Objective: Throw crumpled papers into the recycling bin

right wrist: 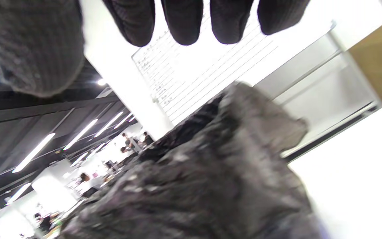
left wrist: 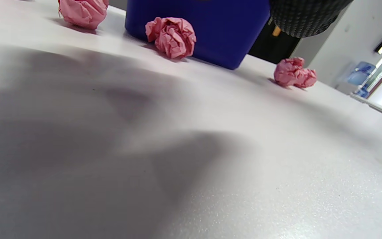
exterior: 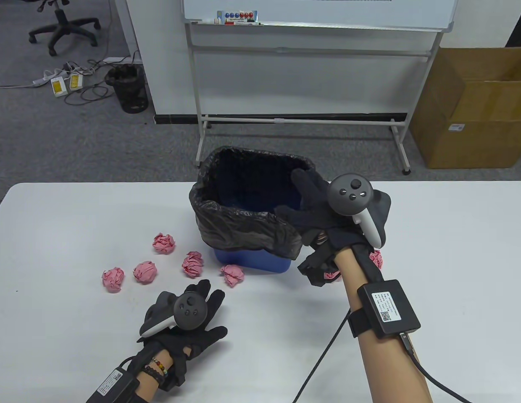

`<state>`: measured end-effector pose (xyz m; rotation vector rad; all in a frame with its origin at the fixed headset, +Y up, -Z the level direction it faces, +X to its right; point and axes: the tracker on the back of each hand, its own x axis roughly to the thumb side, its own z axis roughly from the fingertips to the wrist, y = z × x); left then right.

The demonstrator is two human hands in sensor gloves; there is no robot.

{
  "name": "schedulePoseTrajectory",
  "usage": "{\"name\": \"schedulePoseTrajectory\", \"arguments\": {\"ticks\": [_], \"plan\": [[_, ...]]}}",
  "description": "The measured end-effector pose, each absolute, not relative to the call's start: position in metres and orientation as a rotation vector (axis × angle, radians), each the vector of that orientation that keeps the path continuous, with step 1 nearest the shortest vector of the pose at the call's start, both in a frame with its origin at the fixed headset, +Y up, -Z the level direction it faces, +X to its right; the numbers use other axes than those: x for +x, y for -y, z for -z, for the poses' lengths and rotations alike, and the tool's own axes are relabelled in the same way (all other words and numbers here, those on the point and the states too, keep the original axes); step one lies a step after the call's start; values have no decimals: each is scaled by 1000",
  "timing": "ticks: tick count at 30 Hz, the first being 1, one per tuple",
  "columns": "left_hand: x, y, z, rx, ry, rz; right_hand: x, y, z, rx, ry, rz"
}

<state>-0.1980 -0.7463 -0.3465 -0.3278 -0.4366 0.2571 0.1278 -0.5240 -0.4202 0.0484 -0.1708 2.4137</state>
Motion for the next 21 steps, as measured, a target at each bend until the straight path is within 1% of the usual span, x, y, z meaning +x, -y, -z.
{"name": "schedulePoseTrajectory", "arguments": {"ticks": [5,9,14,21], "plan": [[-199,746,347,-326,430,-267,158,532,412,-104,233,-2479],[-199,748,348,-331,426,-258,181,545,411,-237,248,-2504],[-198,747,347,-330,429,-252,205,570,416,-370,238,-2541],[-197,748,347,-332,433,-243,221,611,427,-508,206,-2617]]}}
